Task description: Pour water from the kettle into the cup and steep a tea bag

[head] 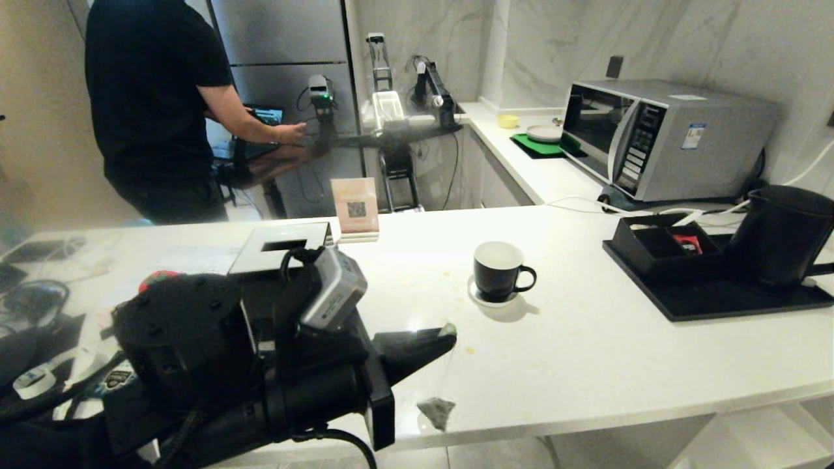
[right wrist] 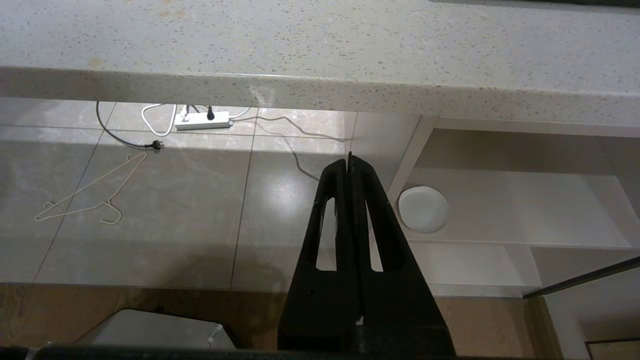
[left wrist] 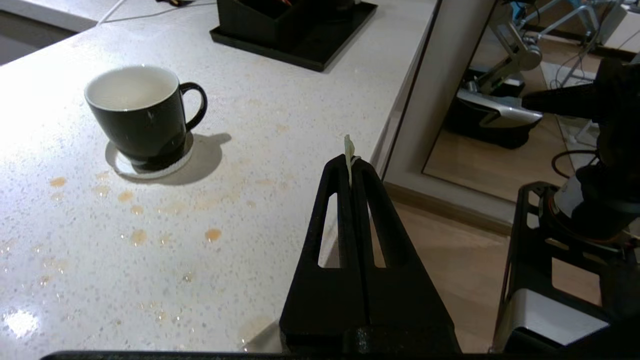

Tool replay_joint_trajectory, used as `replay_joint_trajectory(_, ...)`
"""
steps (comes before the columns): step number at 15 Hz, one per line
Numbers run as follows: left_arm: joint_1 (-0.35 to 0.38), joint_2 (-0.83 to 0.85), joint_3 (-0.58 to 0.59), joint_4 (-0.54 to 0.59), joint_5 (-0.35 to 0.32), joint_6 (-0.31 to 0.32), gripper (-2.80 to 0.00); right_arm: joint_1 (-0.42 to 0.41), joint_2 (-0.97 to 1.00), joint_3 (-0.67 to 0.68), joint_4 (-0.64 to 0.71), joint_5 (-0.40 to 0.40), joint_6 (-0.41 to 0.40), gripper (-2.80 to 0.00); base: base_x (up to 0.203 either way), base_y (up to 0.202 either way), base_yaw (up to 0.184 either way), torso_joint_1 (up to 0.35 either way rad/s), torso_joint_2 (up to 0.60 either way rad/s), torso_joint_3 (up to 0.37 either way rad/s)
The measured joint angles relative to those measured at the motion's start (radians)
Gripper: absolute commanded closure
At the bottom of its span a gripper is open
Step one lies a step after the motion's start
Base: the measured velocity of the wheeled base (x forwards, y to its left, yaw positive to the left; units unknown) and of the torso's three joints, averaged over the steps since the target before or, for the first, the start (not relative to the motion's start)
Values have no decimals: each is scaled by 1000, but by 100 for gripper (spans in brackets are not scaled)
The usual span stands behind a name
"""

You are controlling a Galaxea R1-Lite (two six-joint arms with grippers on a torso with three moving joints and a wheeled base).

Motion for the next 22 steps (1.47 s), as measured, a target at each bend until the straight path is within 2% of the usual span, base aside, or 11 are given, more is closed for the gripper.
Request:
replay_joint_trajectory(10,3,-16,11,0,3,-3,0,-7,0,0,0,2,2,0,0,0,0,0,0,0)
replay_joint_trajectory(12,3,-16,11,1,3,-2,0,-37,1,0,0,2,2,0,0,0,0,0,0,0)
replay_joint_trajectory(14,3,-15,10,1,2,-2,0,-101,-11,0,0,2,2,0,0,0,0,0,0,0)
replay_joint_trajectory(18,3,0,-1,0,2,-2,0,-129,-168,0,-1,1,6,0,0,0,0,0,0,0)
replay_joint_trajectory(22,3,17,-20,0,2,-2,0,-126,-258,0,-4,-1,59,0,0,0,0,0,0,0)
